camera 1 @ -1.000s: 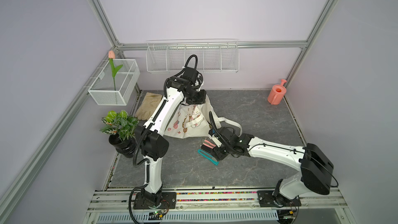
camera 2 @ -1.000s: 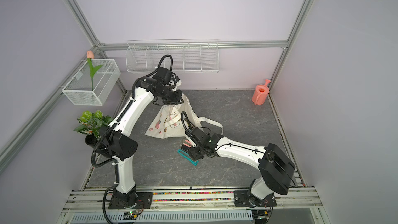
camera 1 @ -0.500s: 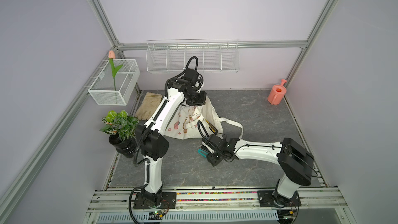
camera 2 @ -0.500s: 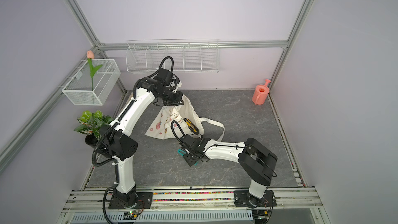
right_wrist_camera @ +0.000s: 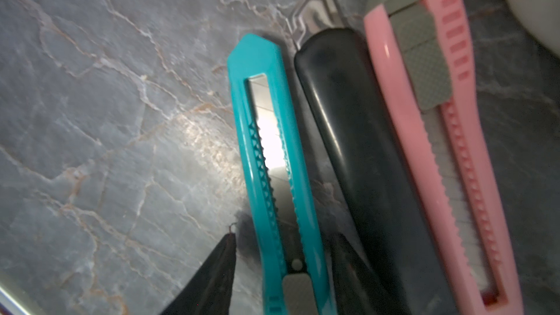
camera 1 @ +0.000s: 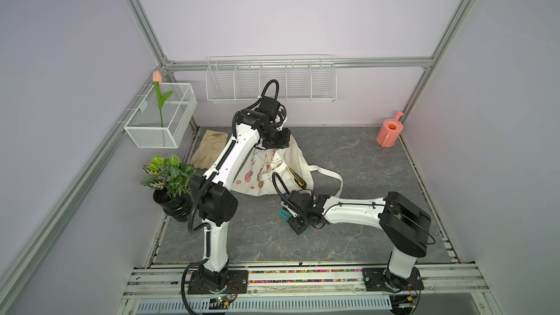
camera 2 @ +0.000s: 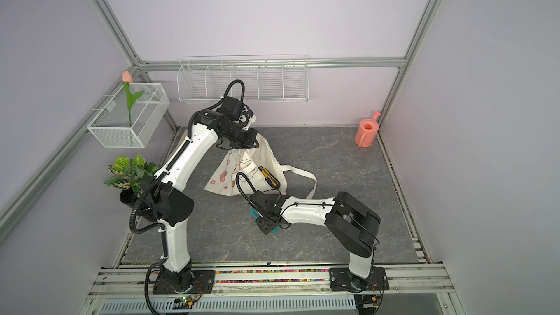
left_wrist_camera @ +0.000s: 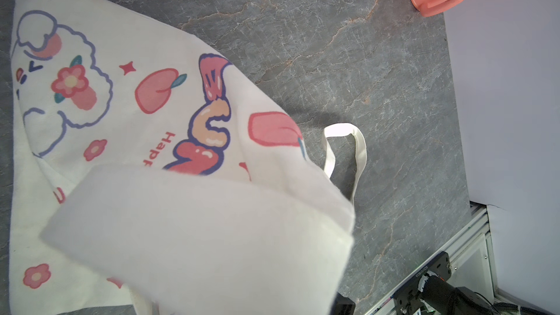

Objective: Place the art knife into the pouch
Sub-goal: Pick up the utility knife at the center of the board.

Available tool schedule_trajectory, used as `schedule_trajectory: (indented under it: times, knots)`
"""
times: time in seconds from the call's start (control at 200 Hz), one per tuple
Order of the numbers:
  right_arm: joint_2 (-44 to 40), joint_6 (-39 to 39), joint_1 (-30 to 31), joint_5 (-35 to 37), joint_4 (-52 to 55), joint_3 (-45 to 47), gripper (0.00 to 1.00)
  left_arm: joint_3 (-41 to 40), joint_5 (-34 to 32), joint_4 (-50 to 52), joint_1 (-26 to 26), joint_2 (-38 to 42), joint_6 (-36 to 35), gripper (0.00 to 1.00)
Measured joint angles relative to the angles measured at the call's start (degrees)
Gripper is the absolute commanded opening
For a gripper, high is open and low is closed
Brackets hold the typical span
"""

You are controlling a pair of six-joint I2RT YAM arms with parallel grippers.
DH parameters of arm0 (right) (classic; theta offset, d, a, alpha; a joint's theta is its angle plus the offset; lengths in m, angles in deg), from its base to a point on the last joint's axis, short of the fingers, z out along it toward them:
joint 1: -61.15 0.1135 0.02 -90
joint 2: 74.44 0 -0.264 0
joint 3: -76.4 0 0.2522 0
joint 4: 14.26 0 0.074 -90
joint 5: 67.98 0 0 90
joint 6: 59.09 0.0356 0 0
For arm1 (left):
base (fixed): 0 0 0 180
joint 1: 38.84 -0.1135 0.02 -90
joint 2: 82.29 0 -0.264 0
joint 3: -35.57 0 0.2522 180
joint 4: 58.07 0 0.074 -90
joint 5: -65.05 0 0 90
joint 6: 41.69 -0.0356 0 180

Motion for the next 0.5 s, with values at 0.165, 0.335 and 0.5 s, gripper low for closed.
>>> schedule_trajectory:
  times: [0.165,0.335,0.5]
  knots:
    - [0.09,0.07,0.48,0.0,0.02,-0.04,0.4,-0.24,0.11,-0.28,0.0,0.0,0.02,0.0]
    - [0.15,0.02,0.57,0.17,0.04,-0.11,0.32,-1.05,0.15,-0.79,0.0,0.04,0.02,0.0]
    - [0.17,0.0,0.57,-0.02,0.02,-0.24,0.27,-1.66,0.15,-0.94,0.0,0.13,0.02,0.0]
